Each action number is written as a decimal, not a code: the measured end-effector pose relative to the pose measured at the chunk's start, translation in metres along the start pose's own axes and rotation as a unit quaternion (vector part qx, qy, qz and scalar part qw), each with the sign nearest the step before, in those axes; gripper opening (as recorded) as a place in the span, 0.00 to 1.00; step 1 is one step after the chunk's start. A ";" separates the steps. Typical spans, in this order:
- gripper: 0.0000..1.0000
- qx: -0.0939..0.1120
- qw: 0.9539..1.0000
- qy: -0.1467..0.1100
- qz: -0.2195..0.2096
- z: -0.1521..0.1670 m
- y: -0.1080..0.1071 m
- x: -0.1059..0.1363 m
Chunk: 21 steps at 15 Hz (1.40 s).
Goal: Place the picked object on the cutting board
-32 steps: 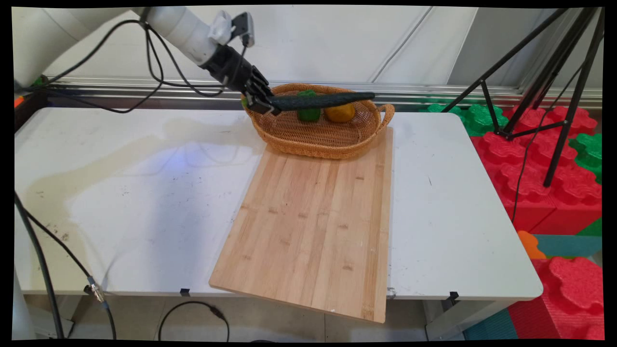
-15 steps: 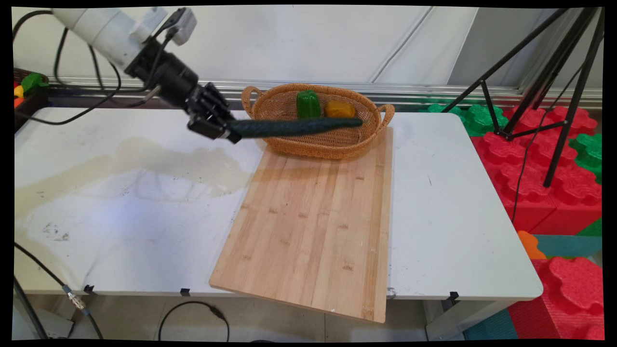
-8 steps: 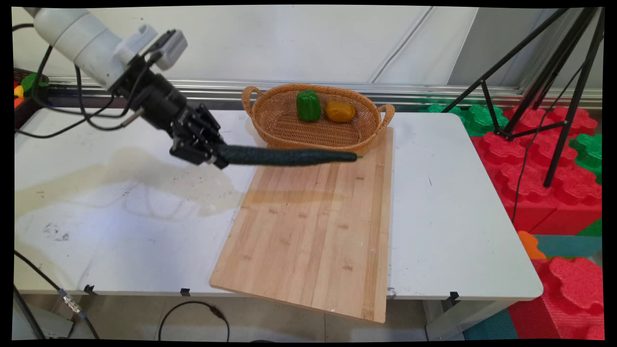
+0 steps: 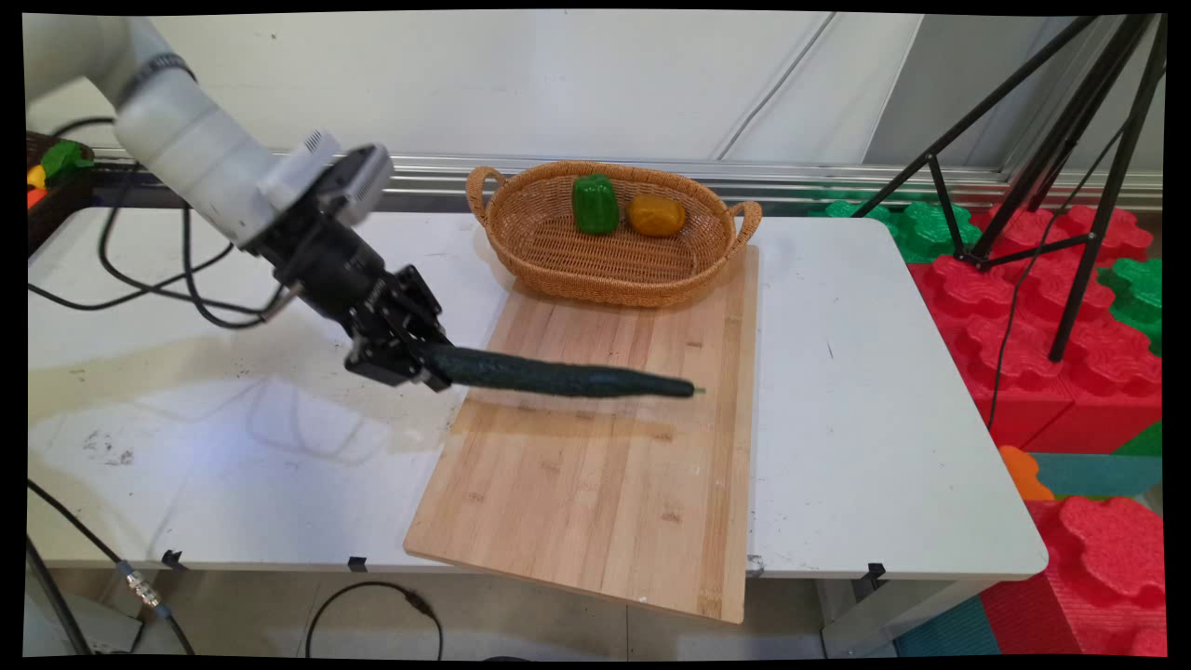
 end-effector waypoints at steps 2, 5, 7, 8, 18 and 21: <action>0.00 -0.001 1.000 -0.004 -0.001 0.015 0.002 0.001; 0.00 -0.004 1.000 -0.013 0.000 0.037 0.003 0.003; 0.00 -0.006 1.000 -0.018 0.001 0.052 0.004 0.004; 0.00 -0.008 1.000 -0.022 0.001 0.062 0.004 0.004; 1.00 -0.002 0.999 -0.037 -0.001 0.115 -0.001 0.003; 1.00 -0.001 0.999 -0.034 0.005 0.122 -0.004 0.004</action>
